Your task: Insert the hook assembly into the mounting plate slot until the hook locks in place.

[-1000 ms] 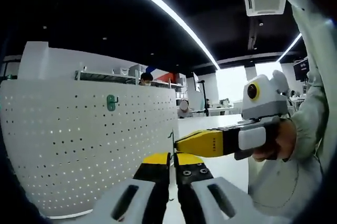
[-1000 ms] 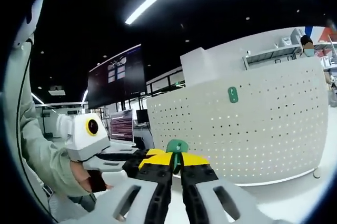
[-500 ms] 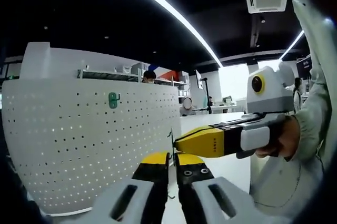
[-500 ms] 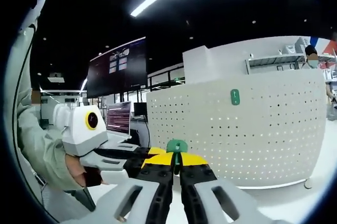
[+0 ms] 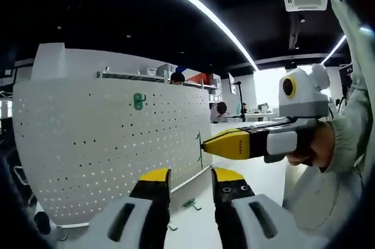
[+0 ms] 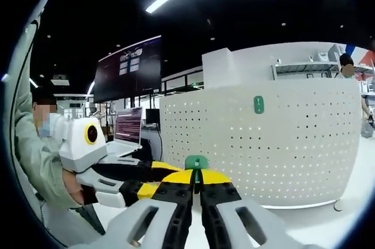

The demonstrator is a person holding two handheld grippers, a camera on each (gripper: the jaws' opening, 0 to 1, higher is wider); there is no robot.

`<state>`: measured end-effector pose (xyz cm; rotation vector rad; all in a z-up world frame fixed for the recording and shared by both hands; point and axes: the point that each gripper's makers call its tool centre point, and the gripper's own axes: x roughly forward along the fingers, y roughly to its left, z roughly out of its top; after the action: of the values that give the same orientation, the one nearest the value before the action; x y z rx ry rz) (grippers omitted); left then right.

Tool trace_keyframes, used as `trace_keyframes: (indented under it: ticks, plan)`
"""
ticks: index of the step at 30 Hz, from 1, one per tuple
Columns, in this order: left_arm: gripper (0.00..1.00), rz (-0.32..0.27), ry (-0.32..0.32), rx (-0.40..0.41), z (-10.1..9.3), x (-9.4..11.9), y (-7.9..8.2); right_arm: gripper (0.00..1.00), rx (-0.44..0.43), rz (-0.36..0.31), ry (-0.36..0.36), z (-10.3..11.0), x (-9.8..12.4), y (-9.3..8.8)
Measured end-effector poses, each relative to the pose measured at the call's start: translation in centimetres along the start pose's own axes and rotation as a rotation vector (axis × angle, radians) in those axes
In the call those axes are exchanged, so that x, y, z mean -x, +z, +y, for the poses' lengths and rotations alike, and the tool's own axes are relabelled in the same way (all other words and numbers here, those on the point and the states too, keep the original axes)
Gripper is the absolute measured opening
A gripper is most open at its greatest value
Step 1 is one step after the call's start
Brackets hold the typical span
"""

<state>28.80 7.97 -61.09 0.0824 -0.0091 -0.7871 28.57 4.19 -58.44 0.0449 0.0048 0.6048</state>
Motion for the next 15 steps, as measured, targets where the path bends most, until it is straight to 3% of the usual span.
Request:
trace_keyframes:
  ticks: [8, 12, 15]
  plan:
    - [0.48, 0.052, 0.09, 0.026, 0.8, 2.0, -2.6, 0.01, -0.006, 0.015, -0.024, -0.9, 0.1, -0.4]
    - [0.49, 0.05, 0.135, 0.01, 1.2, 2.8, -2.9, 0.01, -0.002, 0.021, -0.041, -1.5, 0.2, -0.4]
    - [0.5, 0.052, 0.135, 0.012, 1.2, 2.9, -3.1, 0.01, 0.013, 0.021, -0.058, -2.2, 0.1, -0.2]
